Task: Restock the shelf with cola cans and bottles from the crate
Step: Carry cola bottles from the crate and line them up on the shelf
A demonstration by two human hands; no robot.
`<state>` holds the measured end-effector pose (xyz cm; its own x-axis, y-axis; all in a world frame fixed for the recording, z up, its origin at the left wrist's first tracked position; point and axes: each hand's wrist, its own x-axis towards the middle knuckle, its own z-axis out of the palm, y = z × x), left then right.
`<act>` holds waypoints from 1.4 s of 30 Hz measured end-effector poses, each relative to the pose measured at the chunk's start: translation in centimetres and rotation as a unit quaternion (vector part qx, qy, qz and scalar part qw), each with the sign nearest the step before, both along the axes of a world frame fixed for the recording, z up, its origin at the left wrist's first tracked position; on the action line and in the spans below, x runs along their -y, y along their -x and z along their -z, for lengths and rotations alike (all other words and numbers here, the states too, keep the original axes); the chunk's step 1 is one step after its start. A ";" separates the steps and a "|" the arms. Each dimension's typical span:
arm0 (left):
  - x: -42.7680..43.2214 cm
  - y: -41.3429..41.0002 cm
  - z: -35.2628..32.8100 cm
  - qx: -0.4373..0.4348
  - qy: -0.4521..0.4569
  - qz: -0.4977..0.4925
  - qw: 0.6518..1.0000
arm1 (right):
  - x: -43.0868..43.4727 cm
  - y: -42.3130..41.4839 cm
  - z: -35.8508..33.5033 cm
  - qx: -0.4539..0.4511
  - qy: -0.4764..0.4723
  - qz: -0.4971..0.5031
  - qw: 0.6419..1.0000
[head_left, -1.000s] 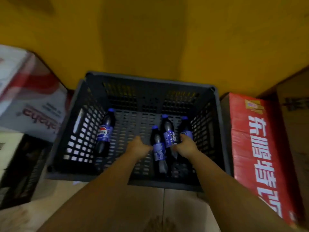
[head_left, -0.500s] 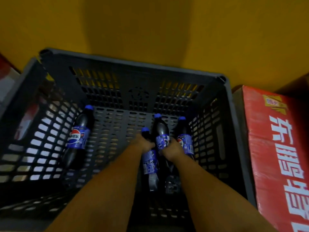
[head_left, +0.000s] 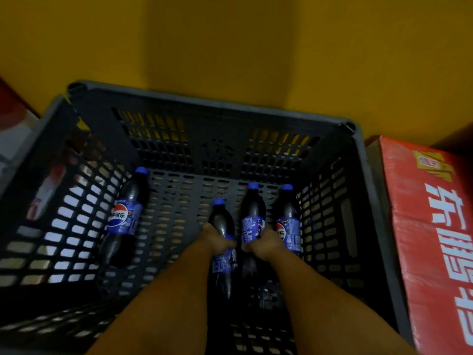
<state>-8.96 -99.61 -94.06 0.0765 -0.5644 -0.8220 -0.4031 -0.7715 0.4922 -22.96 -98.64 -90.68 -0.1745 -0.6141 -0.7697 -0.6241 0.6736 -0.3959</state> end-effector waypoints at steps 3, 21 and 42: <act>0.2 -1.8 -1.0 0.006 0.004 -0.061 0.998 | 0.3 -0.2 -0.7 0.086 -0.018 0.117 0.989; -2.2 -4.1 -28.8 -0.182 0.130 -0.115 0.968 | -4.1 -1.3 -22.7 0.323 0.038 0.305 0.895; -6.8 -9.3 -73.2 -0.437 0.119 -0.249 0.856 | -5.4 -5.4 -69.0 0.525 0.132 0.265 0.798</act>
